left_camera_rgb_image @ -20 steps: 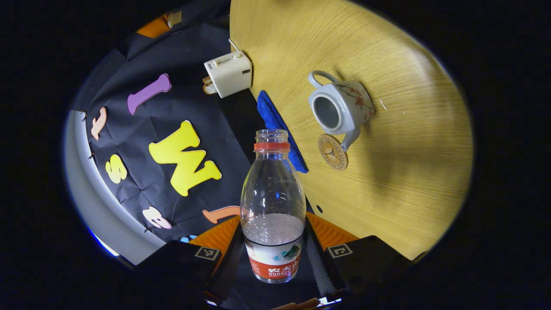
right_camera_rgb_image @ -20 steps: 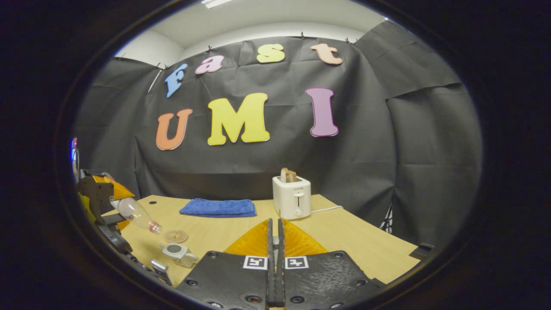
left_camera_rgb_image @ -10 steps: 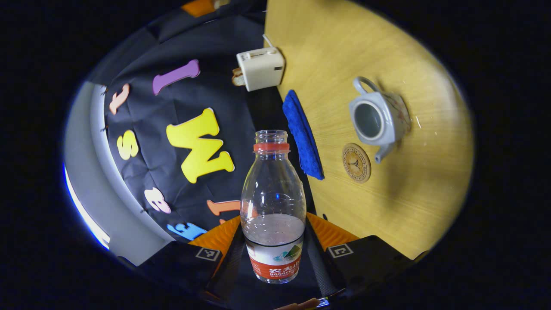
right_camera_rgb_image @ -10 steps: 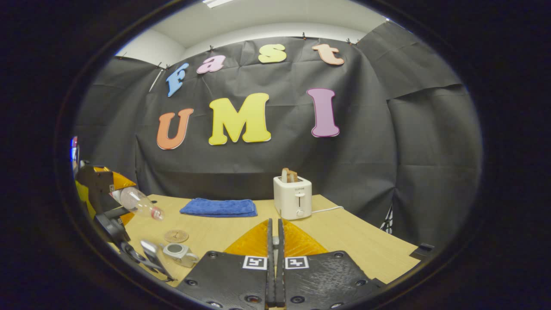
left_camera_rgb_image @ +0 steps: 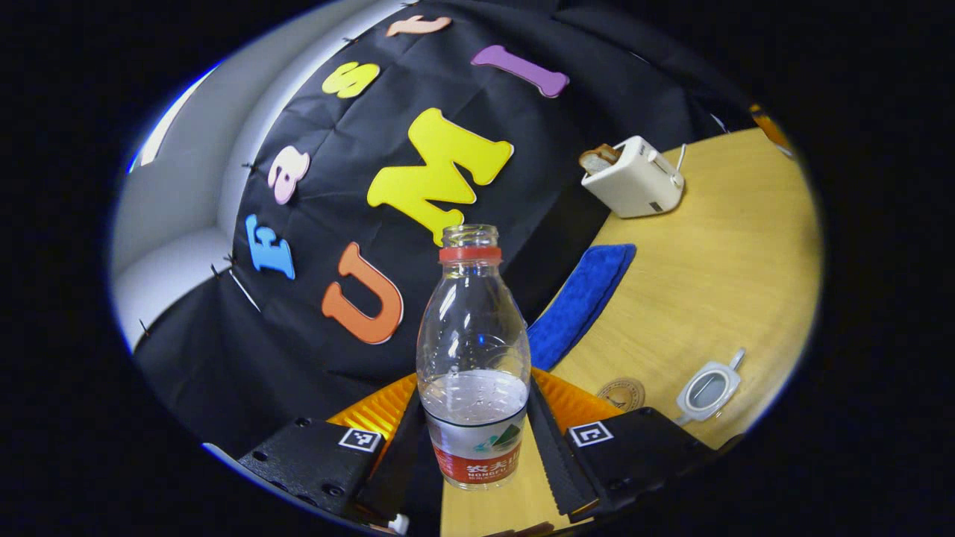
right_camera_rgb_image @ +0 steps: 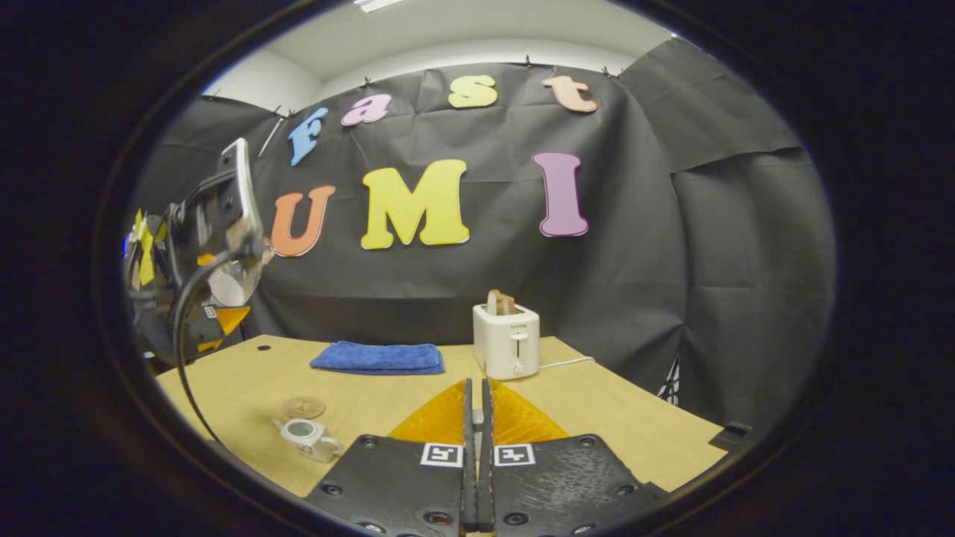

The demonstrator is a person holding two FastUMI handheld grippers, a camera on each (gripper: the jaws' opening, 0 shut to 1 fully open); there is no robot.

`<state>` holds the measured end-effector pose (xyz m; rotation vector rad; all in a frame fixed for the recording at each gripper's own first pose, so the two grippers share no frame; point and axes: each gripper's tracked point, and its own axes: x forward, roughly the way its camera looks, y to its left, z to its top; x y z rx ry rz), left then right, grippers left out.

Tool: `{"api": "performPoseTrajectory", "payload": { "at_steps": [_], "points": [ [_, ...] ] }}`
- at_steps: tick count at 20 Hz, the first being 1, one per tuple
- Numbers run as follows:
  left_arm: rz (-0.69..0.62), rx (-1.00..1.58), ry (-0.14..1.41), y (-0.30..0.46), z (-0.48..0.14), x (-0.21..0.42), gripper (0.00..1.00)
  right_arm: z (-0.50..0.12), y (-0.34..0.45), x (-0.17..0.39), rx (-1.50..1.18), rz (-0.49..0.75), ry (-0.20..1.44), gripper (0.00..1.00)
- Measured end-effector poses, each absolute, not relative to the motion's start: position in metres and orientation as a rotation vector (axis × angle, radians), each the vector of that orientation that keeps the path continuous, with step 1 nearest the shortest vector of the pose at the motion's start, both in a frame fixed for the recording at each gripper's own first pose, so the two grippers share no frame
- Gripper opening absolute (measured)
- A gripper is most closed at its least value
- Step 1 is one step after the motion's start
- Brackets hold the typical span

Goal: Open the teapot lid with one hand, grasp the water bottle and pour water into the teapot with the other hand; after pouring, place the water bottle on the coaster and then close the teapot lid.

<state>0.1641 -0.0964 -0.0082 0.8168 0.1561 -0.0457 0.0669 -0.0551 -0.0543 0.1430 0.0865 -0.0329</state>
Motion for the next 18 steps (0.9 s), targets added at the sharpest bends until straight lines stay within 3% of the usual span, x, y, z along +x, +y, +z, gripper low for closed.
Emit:
{"api": "performPoseTrajectory", "payload": {
  "at_steps": [7,18],
  "points": [
    [-0.161,0.339,0.086,-0.119,-0.04,0.193,0.76,-0.063,-0.048,0.072,0.122,-0.03,0.101,0.0],
    [-0.157,-0.08,0.116,-0.115,-0.116,0.237,0.78,-0.092,-0.035,0.088,0.087,-0.026,0.164,0.0]
  ]
}}
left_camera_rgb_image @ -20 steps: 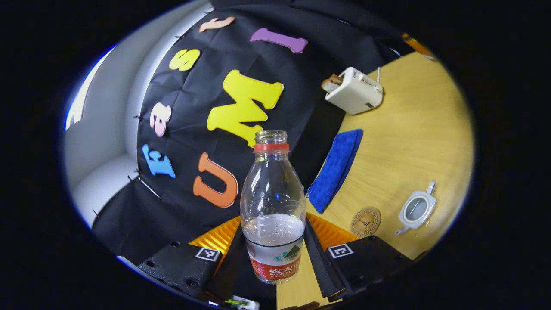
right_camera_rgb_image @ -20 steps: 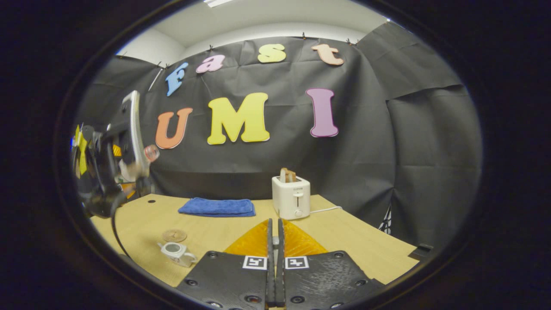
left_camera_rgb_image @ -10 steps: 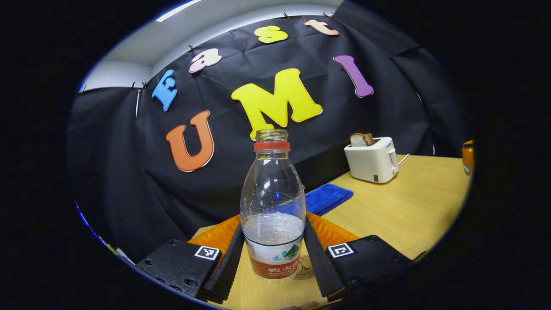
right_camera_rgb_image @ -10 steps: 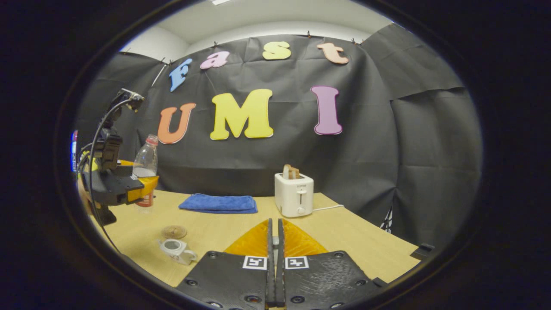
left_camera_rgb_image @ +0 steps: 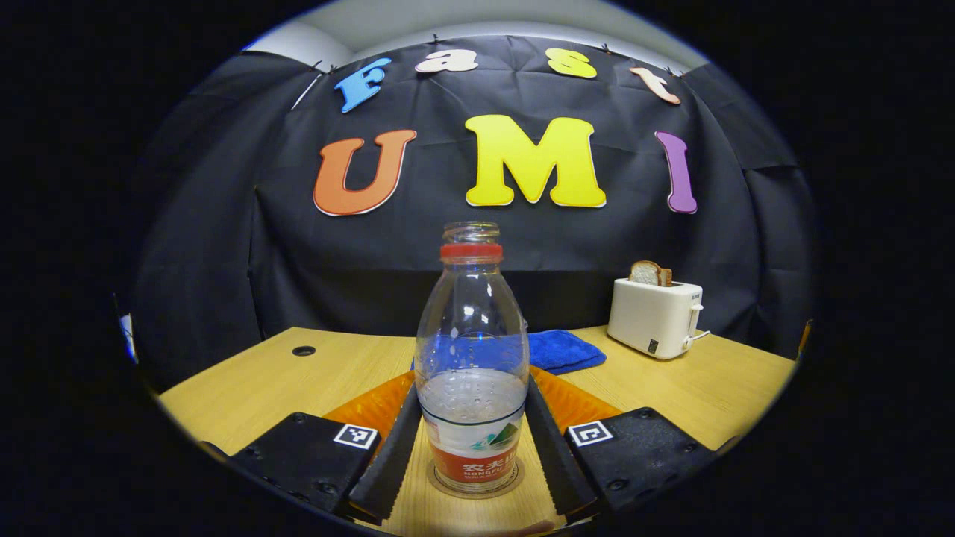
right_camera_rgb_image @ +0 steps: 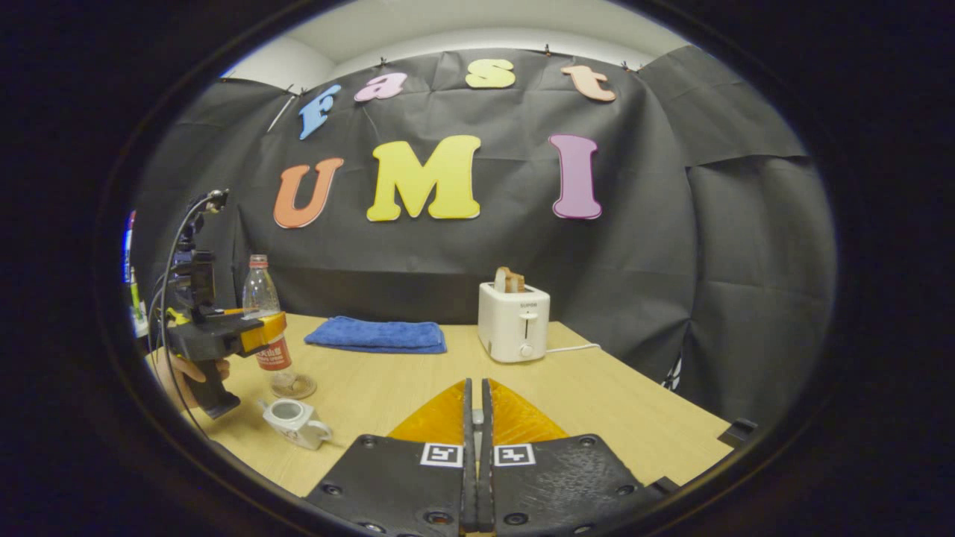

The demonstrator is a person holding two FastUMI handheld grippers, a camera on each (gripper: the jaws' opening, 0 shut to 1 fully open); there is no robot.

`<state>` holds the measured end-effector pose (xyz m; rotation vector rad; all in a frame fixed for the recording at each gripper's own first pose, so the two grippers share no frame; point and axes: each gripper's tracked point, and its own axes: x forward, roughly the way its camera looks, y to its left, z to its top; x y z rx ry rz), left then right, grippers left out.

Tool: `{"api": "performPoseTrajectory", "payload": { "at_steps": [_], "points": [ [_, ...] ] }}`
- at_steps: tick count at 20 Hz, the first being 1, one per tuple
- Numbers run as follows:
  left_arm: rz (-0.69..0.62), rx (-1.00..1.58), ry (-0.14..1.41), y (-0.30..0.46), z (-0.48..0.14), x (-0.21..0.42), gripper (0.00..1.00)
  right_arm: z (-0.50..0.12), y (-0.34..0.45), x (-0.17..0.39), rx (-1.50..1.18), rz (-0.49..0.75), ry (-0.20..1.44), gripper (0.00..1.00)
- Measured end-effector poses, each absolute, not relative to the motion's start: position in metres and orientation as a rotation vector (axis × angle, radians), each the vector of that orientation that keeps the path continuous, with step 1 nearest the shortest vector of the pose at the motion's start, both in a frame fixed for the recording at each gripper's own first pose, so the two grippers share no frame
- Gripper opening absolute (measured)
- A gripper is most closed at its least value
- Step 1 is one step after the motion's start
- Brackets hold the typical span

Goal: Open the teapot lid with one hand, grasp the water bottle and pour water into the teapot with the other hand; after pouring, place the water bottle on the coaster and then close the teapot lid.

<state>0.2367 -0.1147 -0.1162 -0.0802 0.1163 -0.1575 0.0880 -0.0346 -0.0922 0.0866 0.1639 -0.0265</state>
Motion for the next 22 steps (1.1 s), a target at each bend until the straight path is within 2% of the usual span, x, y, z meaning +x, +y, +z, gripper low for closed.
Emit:
{"api": "performPoseTrajectory", "payload": {
  "at_steps": [15,19,22],
  "points": [
    [-0.182,0.001,0.127,-0.124,-0.141,0.249,0.8,-0.098,-0.023,0.088,0.065,-0.011,0.175,0.0],
    [-0.167,0.016,0.128,-0.119,-0.14,0.248,0.84,-0.096,-0.022,0.087,0.061,-0.009,0.171,0.01],
    [-0.158,0.03,0.109,-0.116,-0.13,0.242,0.92,-0.096,-0.022,0.087,0.061,-0.011,0.171,0.01]
  ]
}}
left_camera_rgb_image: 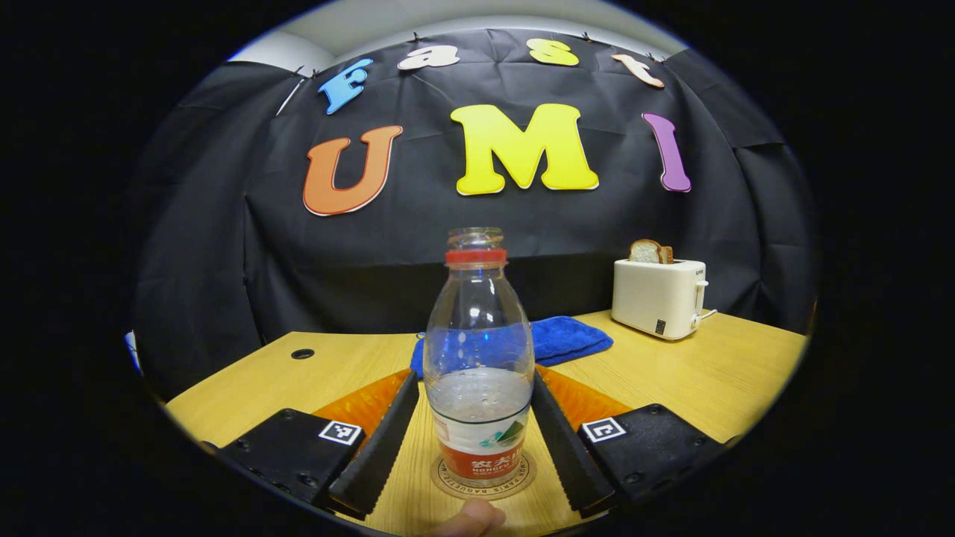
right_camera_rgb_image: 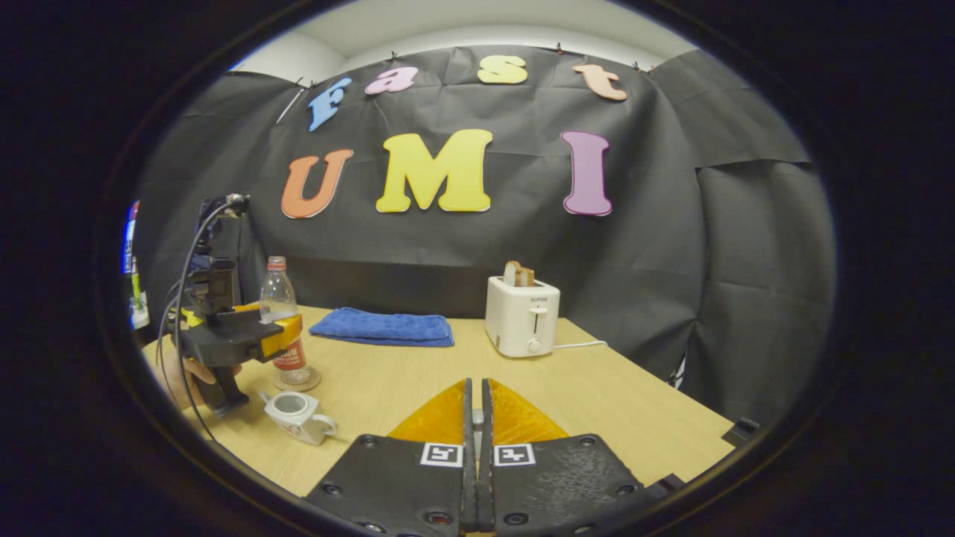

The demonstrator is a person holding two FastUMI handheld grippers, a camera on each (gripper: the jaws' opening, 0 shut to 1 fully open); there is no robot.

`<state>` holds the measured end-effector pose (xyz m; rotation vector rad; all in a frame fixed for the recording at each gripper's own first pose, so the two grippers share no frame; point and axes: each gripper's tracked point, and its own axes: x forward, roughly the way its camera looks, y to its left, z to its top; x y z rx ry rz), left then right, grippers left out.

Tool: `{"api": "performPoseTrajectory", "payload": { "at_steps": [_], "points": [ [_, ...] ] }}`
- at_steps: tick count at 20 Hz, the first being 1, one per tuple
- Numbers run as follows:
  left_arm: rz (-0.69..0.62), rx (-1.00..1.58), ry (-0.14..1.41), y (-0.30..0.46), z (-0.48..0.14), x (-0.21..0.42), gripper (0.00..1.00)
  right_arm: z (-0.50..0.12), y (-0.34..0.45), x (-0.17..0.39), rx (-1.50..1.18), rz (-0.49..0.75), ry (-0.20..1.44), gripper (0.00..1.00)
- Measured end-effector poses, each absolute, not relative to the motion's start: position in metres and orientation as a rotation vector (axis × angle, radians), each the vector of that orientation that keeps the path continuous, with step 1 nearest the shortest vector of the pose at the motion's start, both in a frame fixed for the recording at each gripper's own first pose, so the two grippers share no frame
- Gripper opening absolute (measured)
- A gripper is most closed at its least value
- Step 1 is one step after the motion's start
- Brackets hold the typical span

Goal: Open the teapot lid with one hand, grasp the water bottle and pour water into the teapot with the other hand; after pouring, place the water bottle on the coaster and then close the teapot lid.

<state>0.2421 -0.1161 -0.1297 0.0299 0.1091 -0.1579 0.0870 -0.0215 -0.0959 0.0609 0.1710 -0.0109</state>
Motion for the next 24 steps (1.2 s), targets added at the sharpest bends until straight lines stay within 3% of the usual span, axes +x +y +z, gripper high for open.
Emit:
{"api": "performPoseTrajectory", "payload": {
  "at_steps": [9,13,24],
  "points": [
    [-0.16,-0.026,0.078,-0.1,-0.09,0.188,0.93,-0.093,-0.016,0.084,0.033,-0.013,0.157,0.0],
    [-0.102,0.01,0.06,-0.072,-0.074,0.151,0.93,-0.089,-0.006,0.081,0.022,0.001,0.144,0.01],
    [-0.033,0.035,0.101,-0.023,-0.069,0.079,0.94,-0.094,0.038,0.083,0.067,0.146,0.159,0.01]
  ]
}}
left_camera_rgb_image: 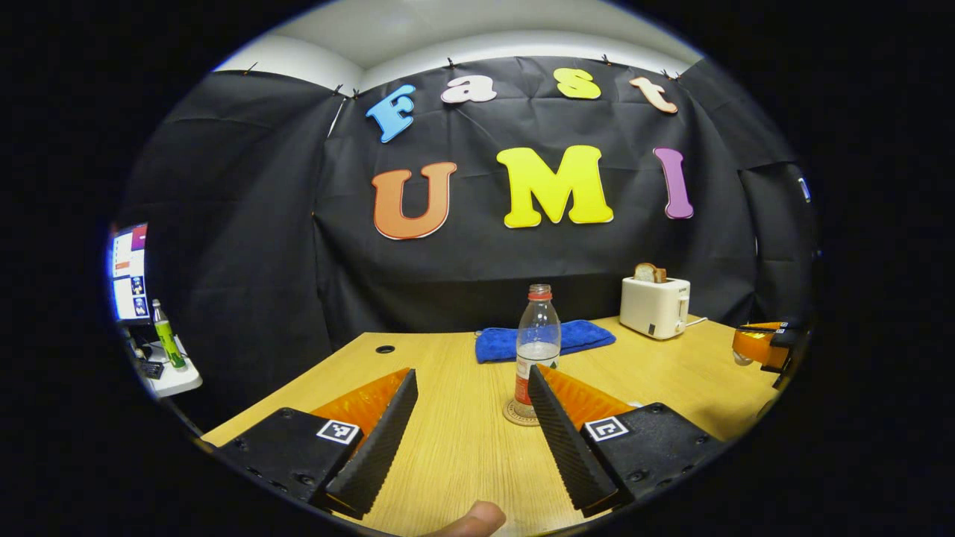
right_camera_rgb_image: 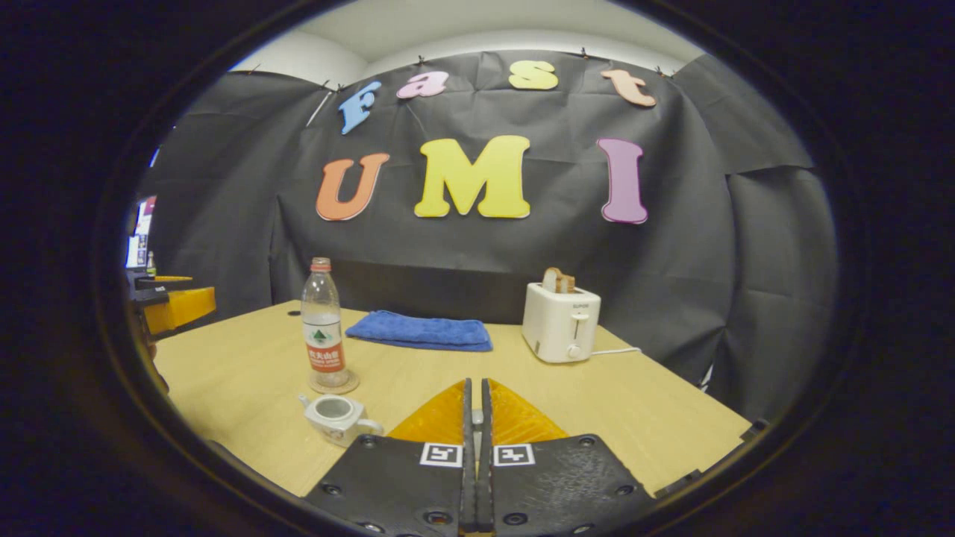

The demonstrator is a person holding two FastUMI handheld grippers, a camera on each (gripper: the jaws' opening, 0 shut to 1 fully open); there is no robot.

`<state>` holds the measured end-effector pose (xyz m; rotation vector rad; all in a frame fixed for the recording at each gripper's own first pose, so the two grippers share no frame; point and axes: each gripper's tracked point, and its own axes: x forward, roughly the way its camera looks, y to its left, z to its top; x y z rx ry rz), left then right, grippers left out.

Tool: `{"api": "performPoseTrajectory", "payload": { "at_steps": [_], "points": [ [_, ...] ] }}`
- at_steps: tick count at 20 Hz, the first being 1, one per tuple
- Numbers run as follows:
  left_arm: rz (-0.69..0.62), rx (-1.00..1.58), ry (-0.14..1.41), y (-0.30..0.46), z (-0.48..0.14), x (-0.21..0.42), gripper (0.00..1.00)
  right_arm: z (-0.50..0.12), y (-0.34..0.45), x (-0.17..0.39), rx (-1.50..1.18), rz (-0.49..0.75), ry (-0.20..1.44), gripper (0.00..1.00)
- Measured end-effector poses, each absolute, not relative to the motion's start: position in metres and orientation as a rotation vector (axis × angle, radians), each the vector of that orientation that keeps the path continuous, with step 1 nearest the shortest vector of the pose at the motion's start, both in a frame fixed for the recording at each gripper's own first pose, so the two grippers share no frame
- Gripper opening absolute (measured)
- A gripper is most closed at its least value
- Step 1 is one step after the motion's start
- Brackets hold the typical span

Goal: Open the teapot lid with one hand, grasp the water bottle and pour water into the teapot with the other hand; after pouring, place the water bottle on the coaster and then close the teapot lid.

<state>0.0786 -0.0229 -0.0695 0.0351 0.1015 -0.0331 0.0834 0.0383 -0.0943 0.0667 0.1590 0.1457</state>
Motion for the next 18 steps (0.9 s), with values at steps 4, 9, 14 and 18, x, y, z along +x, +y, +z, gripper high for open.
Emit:
{"api": "performPoseTrajectory", "payload": {
  "at_steps": [4,9,14,18],
  "points": [
    [-0.07,0.026,0.118,-0.026,-0.063,0.064,0.93,-0.094,0.068,0.087,0.063,0.211,0.169,0.01],
    [-0.105,-0.009,0.104,-0.024,-0.047,0.051,0.93,-0.098,0.11,0.096,0.07,0.275,0.198,0.0],
    [-0.107,-0.032,0.109,-0.011,-0.046,0.051,0.93,-0.098,0.151,0.104,0.061,0.326,0.217,0.01],
    [-0.084,-0.049,0.153,0.006,-0.057,0.055,0.93,-0.11,0.178,0.108,0.046,0.357,0.233,0.01]
  ]
}}
